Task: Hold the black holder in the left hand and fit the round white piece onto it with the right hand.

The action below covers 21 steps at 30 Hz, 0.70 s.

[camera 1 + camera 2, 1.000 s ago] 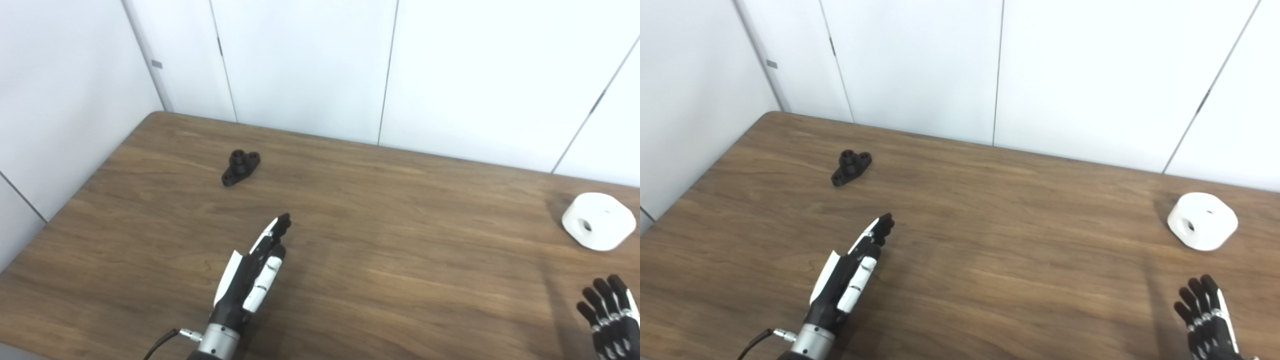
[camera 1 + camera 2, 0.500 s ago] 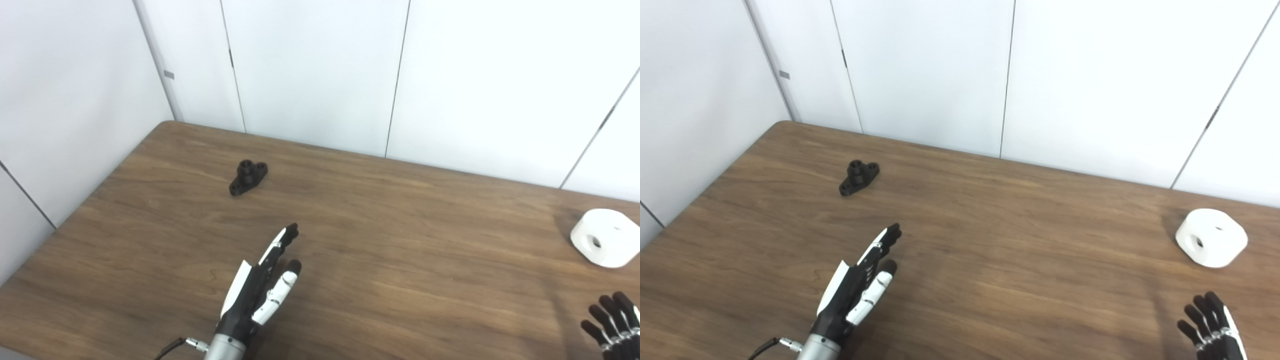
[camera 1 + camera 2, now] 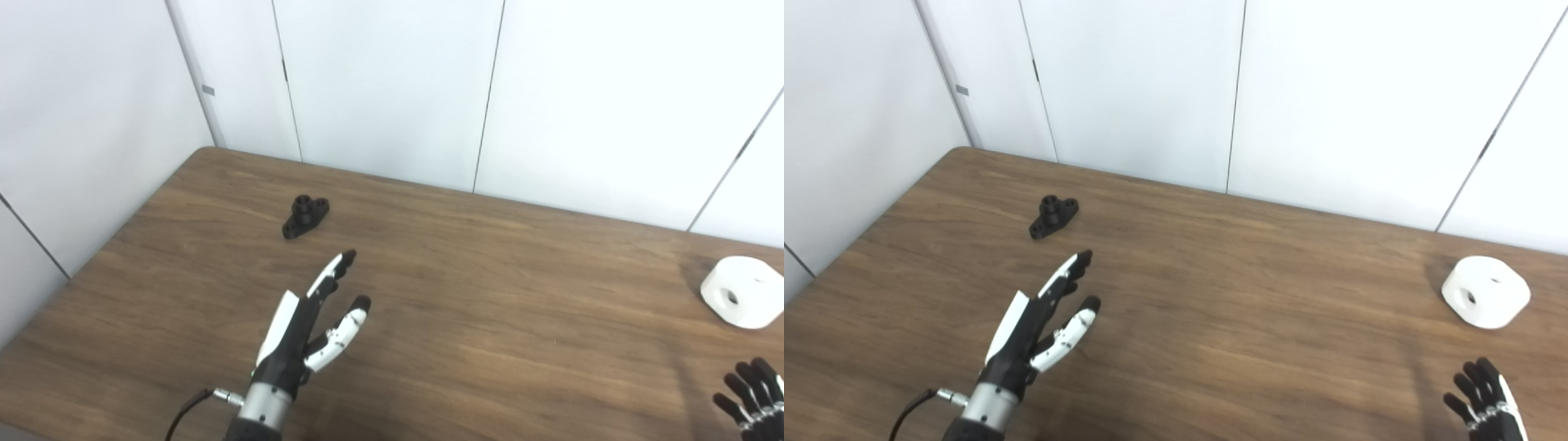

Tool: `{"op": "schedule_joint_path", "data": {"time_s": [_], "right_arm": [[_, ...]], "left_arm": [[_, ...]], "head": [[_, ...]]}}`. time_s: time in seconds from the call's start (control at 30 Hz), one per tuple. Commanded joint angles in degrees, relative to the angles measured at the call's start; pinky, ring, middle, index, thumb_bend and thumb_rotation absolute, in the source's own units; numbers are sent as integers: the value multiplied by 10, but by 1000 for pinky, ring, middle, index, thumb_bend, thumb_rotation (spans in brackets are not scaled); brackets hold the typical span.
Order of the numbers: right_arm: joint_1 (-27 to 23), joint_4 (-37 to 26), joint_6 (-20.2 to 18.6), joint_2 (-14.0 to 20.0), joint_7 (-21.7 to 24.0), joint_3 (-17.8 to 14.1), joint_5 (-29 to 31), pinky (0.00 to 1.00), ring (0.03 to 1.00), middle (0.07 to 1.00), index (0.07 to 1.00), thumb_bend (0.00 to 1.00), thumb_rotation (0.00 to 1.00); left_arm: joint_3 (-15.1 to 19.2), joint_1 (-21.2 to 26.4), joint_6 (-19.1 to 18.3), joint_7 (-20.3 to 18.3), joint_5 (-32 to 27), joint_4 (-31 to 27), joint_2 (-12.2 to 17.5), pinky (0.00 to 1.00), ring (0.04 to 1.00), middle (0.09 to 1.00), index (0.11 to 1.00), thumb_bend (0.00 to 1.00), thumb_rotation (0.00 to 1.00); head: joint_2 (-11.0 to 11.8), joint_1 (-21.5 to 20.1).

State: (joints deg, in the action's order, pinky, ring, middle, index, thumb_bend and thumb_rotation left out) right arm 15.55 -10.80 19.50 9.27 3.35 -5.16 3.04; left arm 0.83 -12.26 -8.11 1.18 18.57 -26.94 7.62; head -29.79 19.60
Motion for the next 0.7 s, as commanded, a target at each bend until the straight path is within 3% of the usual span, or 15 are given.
{"op": "schedule_joint_path", "data": {"time_s": [0.0,0.1,0.3,0.4,0.53,0.67], "right_arm": [[0,60,0,-9,-9,-1,-13,849,913,927,936,604,999],[-1,59,-5,-10,-13,0,-19,862,915,925,934,603,1000],[-3,58,-6,-12,-17,2,-23,874,922,930,941,603,1000],[-5,61,-5,-12,-19,3,-25,863,925,934,944,592,1000],[-7,65,-3,-13,-22,4,-34,907,938,937,952,619,1000],[-8,64,-9,-16,-27,3,-42,952,940,931,952,608,1000]], "left_arm": [[4,16,-2,3,23,-27,2,860,922,941,943,475,497],[11,30,-12,3,33,-29,8,831,907,939,941,515,434],[42,64,-38,-2,42,-27,31,856,923,953,955,578,477],[51,81,-57,-2,79,-18,49,898,932,949,944,630,517],[70,106,-62,-6,73,1,69,970,978,975,943,663,528],[84,126,-51,-6,67,22,89,925,956,962,939,676,526]], "head": [[0,0],[0,0],[3,5],[4,6],[4,0],[4,-2]]}}
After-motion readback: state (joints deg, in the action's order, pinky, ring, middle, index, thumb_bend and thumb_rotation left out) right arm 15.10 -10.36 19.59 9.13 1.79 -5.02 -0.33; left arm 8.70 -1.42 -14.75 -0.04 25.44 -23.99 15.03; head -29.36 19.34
